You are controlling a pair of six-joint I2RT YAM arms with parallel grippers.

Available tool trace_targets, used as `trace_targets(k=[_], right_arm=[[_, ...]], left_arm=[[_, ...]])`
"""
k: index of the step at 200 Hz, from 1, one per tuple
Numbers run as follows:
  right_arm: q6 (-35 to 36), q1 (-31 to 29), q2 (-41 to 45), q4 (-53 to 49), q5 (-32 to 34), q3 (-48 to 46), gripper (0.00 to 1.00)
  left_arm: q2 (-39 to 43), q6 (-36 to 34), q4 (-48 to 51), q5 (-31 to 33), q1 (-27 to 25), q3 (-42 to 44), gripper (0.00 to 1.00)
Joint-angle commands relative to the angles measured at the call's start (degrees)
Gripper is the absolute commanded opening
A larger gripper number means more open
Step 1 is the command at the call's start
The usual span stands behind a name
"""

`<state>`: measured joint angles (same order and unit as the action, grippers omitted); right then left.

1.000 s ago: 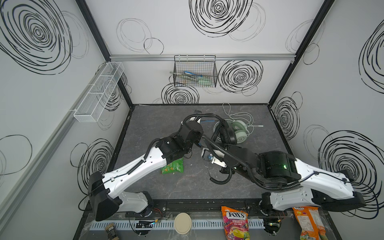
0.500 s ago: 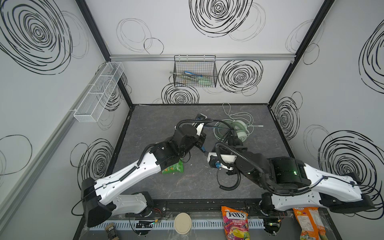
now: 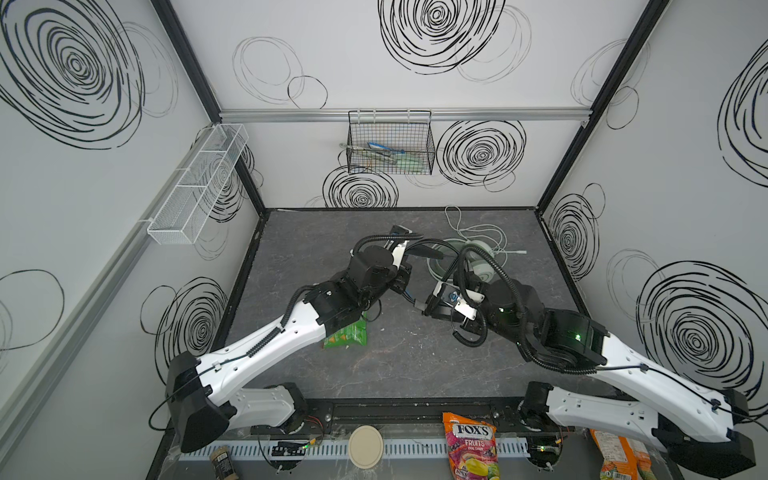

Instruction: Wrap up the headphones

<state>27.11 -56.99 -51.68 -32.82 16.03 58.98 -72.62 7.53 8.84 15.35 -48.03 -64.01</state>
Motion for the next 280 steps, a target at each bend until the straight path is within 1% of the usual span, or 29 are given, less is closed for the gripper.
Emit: trace_targets(k=[1,24,44,67,90,111,135,168,195,226,254,269,280], right_arm=[[-4.0,7.1,0.1,5.9,4.4,-4.1,0.01],[-7.0,8.1,-1.5,8.3,1.9,-8.6,0.0],[-9.2,8.5,-2.2,9.7,1.6,-12.1,0.0],[-11.5,11.0,-3.7,10.2,0.2,-14.6,0.0],[-12.1,14.1,-4.6,12.5,-2.3,-17.2,0.0],[-12.0,16.8,-7.9,13.8,-5.1,-18.9,0.0],[-12.5,17.6,-11.0,17.6,-6.5,-20.0,0.01],[-13.6,18.9,-18.1,21.1,-7.7,-18.8,0.02],[-16.7,19.6,-23.7,22.4,-7.6,-17.9,0.01],[-23.4,20.9,-30.7,18.6,-4.3,-14.0,0.02],[-28.0,21.4,-37.6,14.1,-3.6,-8.0,0.06],[-29.8,21.3,-39.4,13.1,-3.5,-6.1,0.08],[-31.2,21.7,-39.7,13.3,-3.4,-5.8,0.11]], left_arm=[[-1.5,2.2,0.9,-10.3,0.2,3.5,0.0],[-5.4,4.8,-1.4,-10.2,-0.2,5.8,0.0],[-7.5,6.5,-4.3,-11.1,-0.5,8.4,0.0],[-9.3,7.8,-6.3,-11.0,-1.2,10.4,0.0],[-10.9,9.2,-8.2,-11.2,-1.4,12.0,0.0],[-12.3,9.9,-10.3,-10.2,-1.8,13.4,0.0],[-14.4,10.8,-12.4,-9.9,-1.5,14.5,0.0],[-17.5,11.9,-15.1,-9.8,-1.3,15.4,0.0],[-19.4,12.3,-16.2,-9.9,-1.5,15.8,0.0],[-19.3,12.4,-16.6,-9.9,-1.4,16.7,0.0],[-19.0,12.5,-17.4,-9.9,-1.3,17.7,0.0],[-18.7,12.5,-17.6,-9.8,-1.4,17.8,0.0],[-18.2,12.6,-17.7,-9.7,-1.5,17.9,0.0]])
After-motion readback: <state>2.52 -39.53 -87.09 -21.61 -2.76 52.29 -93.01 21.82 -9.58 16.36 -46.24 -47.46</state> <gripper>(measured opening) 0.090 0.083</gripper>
